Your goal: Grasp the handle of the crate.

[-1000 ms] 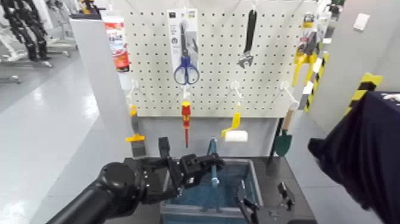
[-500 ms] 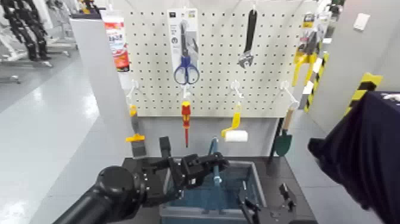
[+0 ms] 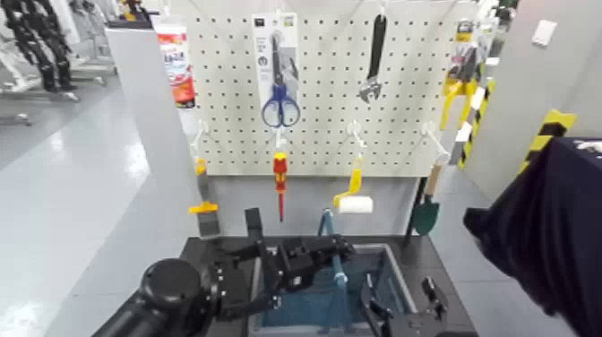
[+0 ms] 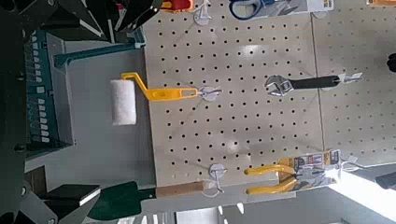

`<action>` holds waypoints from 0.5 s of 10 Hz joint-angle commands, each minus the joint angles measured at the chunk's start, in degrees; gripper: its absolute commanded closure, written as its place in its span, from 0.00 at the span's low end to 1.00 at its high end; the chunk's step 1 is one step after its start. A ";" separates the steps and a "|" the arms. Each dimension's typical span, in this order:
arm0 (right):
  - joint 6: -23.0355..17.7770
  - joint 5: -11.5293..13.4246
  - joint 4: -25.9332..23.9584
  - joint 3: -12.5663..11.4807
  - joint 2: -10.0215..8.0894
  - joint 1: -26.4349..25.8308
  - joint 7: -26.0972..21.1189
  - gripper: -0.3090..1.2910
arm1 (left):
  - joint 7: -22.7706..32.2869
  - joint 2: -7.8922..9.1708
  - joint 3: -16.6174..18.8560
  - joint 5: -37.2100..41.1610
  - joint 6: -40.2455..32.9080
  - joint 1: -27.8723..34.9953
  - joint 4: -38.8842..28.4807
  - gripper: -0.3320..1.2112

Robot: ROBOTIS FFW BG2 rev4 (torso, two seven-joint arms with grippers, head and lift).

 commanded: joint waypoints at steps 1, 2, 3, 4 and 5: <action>0.09 0.12 0.00 -0.26 0.09 0.11 -0.02 0.28 | 0.70 1.03 0.75 0.00 1.46 2.72 -5.19 0.98; 0.09 0.21 -0.09 -0.44 0.18 0.28 -0.19 0.28 | 2.02 1.65 1.46 0.53 2.16 4.39 -8.09 0.98; 0.09 0.29 -0.09 -0.44 0.18 0.37 -0.19 0.28 | 4.13 2.18 3.04 1.67 3.40 6.50 -11.08 0.98; 0.18 0.29 -0.09 -0.61 0.26 0.46 -0.19 0.28 | 7.21 3.05 4.44 2.90 4.89 8.17 -13.72 0.98; 0.44 0.56 -0.18 -0.79 0.35 0.55 -0.19 0.28 | 8.97 4.20 5.06 4.22 5.59 9.40 -15.47 0.98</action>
